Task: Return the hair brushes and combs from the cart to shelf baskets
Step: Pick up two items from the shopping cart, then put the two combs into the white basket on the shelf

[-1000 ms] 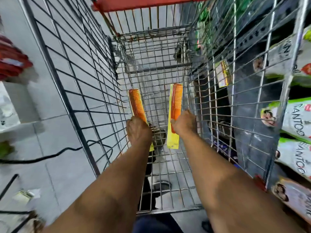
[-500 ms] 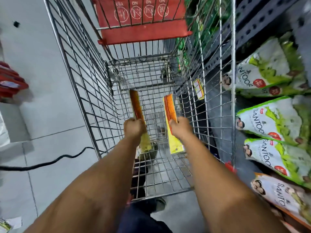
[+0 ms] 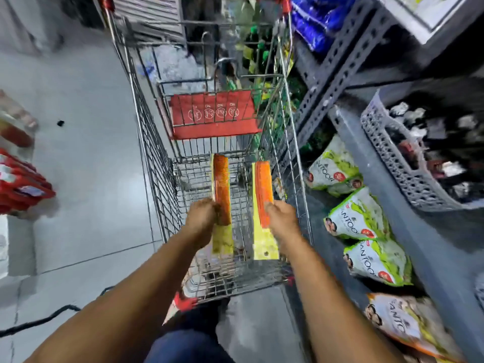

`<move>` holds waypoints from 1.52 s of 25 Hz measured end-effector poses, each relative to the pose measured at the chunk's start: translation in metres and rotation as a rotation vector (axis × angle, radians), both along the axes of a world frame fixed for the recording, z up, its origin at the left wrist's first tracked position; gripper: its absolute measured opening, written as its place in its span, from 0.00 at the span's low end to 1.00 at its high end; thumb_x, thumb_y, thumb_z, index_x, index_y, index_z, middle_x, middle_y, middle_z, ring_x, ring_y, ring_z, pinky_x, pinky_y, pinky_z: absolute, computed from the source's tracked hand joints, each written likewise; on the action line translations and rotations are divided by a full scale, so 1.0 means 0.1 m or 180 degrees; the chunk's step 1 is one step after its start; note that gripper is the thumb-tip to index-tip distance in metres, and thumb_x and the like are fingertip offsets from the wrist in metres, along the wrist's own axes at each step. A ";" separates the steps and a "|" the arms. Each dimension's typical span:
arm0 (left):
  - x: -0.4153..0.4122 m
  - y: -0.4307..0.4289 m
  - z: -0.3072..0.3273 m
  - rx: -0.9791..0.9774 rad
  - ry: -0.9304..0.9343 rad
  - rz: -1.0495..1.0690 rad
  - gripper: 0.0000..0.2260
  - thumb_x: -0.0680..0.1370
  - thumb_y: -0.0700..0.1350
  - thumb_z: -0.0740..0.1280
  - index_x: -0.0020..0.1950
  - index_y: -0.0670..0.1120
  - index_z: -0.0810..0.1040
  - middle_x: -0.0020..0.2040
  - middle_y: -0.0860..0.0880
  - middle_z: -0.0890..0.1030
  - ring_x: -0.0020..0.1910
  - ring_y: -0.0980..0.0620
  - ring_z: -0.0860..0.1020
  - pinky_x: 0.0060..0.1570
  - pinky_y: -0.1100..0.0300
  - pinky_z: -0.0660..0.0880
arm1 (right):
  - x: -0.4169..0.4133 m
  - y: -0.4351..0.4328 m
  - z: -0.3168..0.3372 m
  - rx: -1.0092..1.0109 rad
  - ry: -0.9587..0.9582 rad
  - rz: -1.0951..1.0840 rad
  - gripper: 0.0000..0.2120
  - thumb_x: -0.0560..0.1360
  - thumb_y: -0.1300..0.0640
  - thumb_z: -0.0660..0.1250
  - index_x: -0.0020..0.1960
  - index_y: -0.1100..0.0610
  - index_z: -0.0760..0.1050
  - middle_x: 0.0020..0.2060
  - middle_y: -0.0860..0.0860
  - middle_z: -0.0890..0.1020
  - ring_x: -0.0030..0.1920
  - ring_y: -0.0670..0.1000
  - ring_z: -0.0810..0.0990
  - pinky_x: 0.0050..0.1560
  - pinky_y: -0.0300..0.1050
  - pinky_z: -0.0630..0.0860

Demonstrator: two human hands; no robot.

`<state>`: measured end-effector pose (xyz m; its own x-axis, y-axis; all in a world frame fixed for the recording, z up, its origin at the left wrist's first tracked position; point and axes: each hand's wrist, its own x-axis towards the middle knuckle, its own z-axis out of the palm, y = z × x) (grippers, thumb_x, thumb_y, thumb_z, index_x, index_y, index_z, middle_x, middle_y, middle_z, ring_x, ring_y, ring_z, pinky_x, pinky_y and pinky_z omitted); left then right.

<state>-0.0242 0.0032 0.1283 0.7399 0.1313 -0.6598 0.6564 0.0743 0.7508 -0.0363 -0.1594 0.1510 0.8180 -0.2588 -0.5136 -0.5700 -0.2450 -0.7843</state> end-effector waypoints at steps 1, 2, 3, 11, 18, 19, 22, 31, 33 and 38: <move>-0.05 0.00 0.12 -0.0041 -0.0087 -0.0003 0.12 0.75 0.31 0.59 0.34 0.41 0.73 0.30 0.45 0.74 0.30 0.49 0.72 0.27 0.62 0.72 | -0.06 -0.03 0.08 0.0057 -0.0127 -0.0056 0.14 0.78 0.59 0.61 0.35 0.60 0.74 0.29 0.52 0.69 0.32 0.49 0.66 0.33 0.45 0.63; -0.11 -0.02 0.25 -0.0075 -0.0157 -0.0040 0.12 0.75 0.30 0.59 0.33 0.40 0.73 0.29 0.44 0.74 0.28 0.49 0.73 0.27 0.62 0.72 | -0.14 -0.07 0.17 0.0084 -0.0254 -0.0092 0.14 0.78 0.59 0.61 0.33 0.59 0.71 0.28 0.52 0.68 0.30 0.49 0.65 0.32 0.45 0.60; -0.17 -0.06 0.40 -0.0077 -0.0230 -0.0133 0.13 0.75 0.29 0.58 0.33 0.40 0.73 0.28 0.44 0.74 0.26 0.50 0.74 0.25 0.64 0.71 | -0.21 -0.11 0.25 0.0097 -0.0338 -0.0157 0.13 0.77 0.59 0.62 0.34 0.61 0.72 0.28 0.52 0.68 0.30 0.49 0.66 0.32 0.44 0.61; -0.63 -0.49 1.16 -0.0678 -0.0461 -0.0715 0.10 0.81 0.36 0.57 0.55 0.31 0.74 0.47 0.38 0.75 0.42 0.48 0.76 0.45 0.53 0.75 | -0.99 -0.51 0.97 0.0335 -0.0904 -0.0680 0.20 0.78 0.59 0.62 0.57 0.78 0.67 0.50 0.71 0.79 0.51 0.66 0.79 0.50 0.60 0.75; -1.00 -1.01 1.57 -0.1046 -0.0679 -0.1083 0.07 0.79 0.34 0.58 0.52 0.35 0.75 0.41 0.38 0.75 0.34 0.46 0.75 0.32 0.56 0.77 | -1.65 -0.87 1.44 0.0668 -0.1270 -0.1397 0.19 0.78 0.60 0.63 0.55 0.78 0.67 0.58 0.75 0.70 0.61 0.70 0.66 0.56 0.63 0.72; -1.05 -1.08 1.60 -0.1052 -0.0692 -0.1156 0.08 0.79 0.34 0.58 0.53 0.36 0.75 0.41 0.38 0.74 0.34 0.46 0.74 0.33 0.56 0.76 | -1.75 -0.95 1.47 0.0721 -0.1305 -0.1497 0.17 0.77 0.60 0.64 0.53 0.77 0.69 0.57 0.75 0.72 0.53 0.50 0.60 0.55 0.60 0.74; -1.24 -1.30 1.73 -0.1152 -0.0704 -0.1420 0.08 0.79 0.34 0.59 0.47 0.37 0.78 0.36 0.40 0.76 0.30 0.48 0.75 0.35 0.56 0.75 | -2.06 -1.13 1.63 0.0766 -0.1298 -0.1696 0.08 0.77 0.60 0.64 0.39 0.57 0.77 0.48 0.57 0.83 0.49 0.51 0.80 0.59 0.53 0.74; -1.83 -2.06 2.10 -0.1401 -0.0855 -0.2140 0.14 0.78 0.33 0.61 0.33 0.41 0.77 0.28 0.42 0.76 0.23 0.49 0.76 0.28 0.59 0.76 | -2.83 -1.60 1.82 0.0675 -0.1477 -0.2271 0.12 0.70 0.48 0.70 0.49 0.55 0.81 0.51 0.56 0.84 0.56 0.60 0.80 0.62 0.63 0.73; -1.93 -2.27 2.15 -0.1511 -0.0869 -0.2383 0.22 0.78 0.33 0.60 0.24 0.44 0.76 0.25 0.45 0.76 0.21 0.49 0.76 0.27 0.59 0.76 | -3.02 -1.73 1.95 0.0606 -0.1531 -0.2395 0.10 0.74 0.51 0.68 0.50 0.57 0.79 0.52 0.52 0.83 0.56 0.57 0.79 0.61 0.54 0.72; -2.16 -2.87 2.27 -0.1634 -0.0843 -0.3102 0.11 0.78 0.35 0.61 0.40 0.40 0.81 0.32 0.44 0.80 0.28 0.49 0.78 0.36 0.55 0.75 | -3.56 -2.16 2.09 0.0261 -0.1730 -0.2872 0.19 0.77 0.53 0.66 0.66 0.58 0.72 0.63 0.52 0.75 0.58 0.48 0.71 0.57 0.43 0.65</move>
